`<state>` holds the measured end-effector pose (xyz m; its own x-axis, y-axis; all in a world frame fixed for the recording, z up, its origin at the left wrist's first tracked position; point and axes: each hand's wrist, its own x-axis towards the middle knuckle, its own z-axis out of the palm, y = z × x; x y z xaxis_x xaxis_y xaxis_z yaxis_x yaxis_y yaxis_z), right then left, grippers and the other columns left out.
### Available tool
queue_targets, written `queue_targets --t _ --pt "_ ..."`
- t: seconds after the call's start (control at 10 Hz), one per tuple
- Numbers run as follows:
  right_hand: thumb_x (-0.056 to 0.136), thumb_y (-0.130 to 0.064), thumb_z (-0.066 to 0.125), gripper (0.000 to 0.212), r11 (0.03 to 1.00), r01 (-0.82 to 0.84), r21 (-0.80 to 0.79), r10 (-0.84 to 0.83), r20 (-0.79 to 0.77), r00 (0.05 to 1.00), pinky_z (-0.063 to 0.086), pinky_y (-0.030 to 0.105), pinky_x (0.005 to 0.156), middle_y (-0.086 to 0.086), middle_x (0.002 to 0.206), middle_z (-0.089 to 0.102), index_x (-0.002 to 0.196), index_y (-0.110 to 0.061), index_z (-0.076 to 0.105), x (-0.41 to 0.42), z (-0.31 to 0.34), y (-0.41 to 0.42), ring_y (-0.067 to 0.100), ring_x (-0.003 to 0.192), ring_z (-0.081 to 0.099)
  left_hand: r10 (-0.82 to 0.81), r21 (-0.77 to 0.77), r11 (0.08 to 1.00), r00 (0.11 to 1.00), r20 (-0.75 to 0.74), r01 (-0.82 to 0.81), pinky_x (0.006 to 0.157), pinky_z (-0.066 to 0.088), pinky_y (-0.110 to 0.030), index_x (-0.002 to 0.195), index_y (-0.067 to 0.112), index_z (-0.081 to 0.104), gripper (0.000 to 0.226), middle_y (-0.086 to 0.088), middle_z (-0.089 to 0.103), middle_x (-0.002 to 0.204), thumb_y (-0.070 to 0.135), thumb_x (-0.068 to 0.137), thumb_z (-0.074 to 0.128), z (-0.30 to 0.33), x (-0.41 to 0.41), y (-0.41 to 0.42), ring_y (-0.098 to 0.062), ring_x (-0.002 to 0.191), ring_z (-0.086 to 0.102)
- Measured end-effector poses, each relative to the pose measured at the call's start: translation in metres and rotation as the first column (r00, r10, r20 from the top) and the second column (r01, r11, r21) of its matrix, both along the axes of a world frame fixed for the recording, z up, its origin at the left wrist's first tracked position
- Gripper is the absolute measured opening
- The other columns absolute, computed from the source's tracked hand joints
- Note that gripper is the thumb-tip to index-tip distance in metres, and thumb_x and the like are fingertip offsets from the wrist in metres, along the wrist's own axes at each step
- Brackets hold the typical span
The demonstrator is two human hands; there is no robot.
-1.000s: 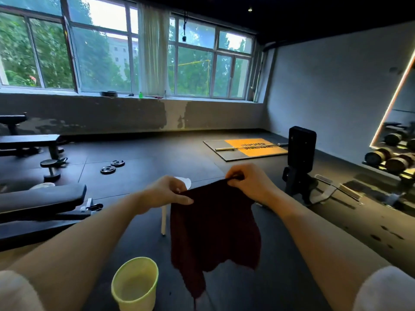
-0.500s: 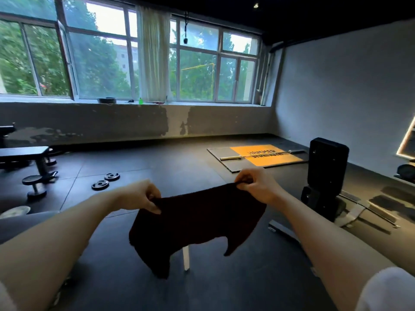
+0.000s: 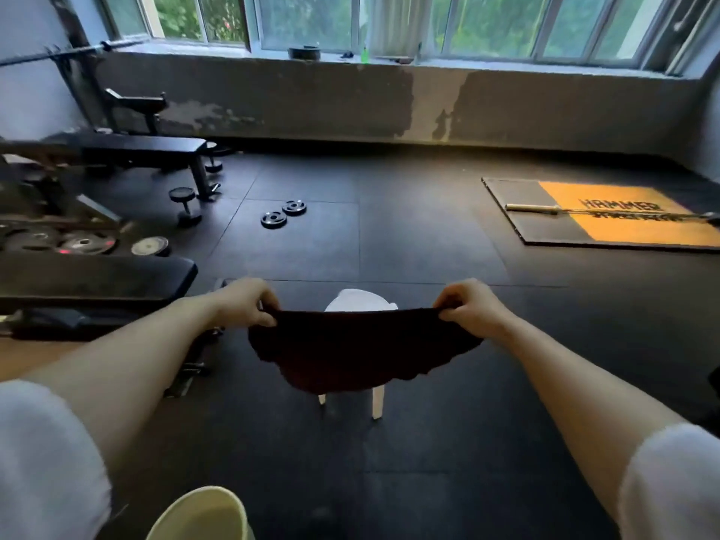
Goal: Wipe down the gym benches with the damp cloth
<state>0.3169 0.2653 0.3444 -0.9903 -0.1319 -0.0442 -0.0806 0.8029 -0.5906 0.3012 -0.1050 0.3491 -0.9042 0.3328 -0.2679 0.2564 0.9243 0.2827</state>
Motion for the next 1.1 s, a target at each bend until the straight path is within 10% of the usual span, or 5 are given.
queue_targets --t 0.3,0.7,0.9,1.1 --pt "0.077 0.004 0.065 0.019 0.993 0.110 0.047 -0.114 0.085 0.990 0.043 0.025 0.073 0.004 0.082 0.069 0.078 -0.014 0.070 -0.227 -0.112 -0.007 0.020 0.086 0.064 0.192 0.088 0.980 0.962 -0.192 -0.178 0.095 0.040 -0.041 0.101 0.019 0.070 0.015 0.001 0.058 0.096 0.017 0.086 0.069 -0.122 -0.224 0.001 -0.027 0.105 0.052" --pt "0.083 0.008 0.054 0.025 0.977 0.201 0.066 -0.200 -0.033 0.979 0.042 0.031 0.075 0.005 0.087 0.069 0.090 -0.009 0.072 -0.334 -0.227 -0.018 0.025 0.089 0.056 0.319 0.151 0.946 0.902 -0.290 -0.286 0.088 0.039 -0.044 0.080 0.014 0.075 0.019 -0.007 0.061 0.083 -0.003 0.073 0.076 -0.253 -0.326 0.010 -0.031 0.084 0.051" --pt "0.084 -0.011 0.060 0.047 0.951 -0.157 0.268 -0.021 0.561 0.828 0.040 0.038 0.104 -0.003 0.132 0.059 0.128 -0.026 0.059 -0.291 -0.338 -0.011 0.020 0.125 0.052 0.295 -0.085 0.955 0.905 0.305 -0.283 0.111 0.031 -0.041 0.131 0.028 0.057 0.046 0.003 0.046 0.141 0.019 0.087 0.068 -0.347 -0.279 0.030 -0.023 0.136 0.028" --pt "0.087 -0.013 0.060 0.044 0.969 -0.114 0.220 -0.035 0.578 0.815 0.044 0.039 0.101 0.004 0.134 0.058 0.130 -0.020 0.058 -0.291 -0.359 -0.029 0.024 0.123 0.053 0.313 0.019 0.937 0.863 0.397 -0.349 0.111 0.034 -0.043 0.127 0.025 0.060 0.039 -0.001 0.050 0.138 0.018 0.089 0.066 -0.361 -0.267 0.053 -0.023 0.137 0.032"
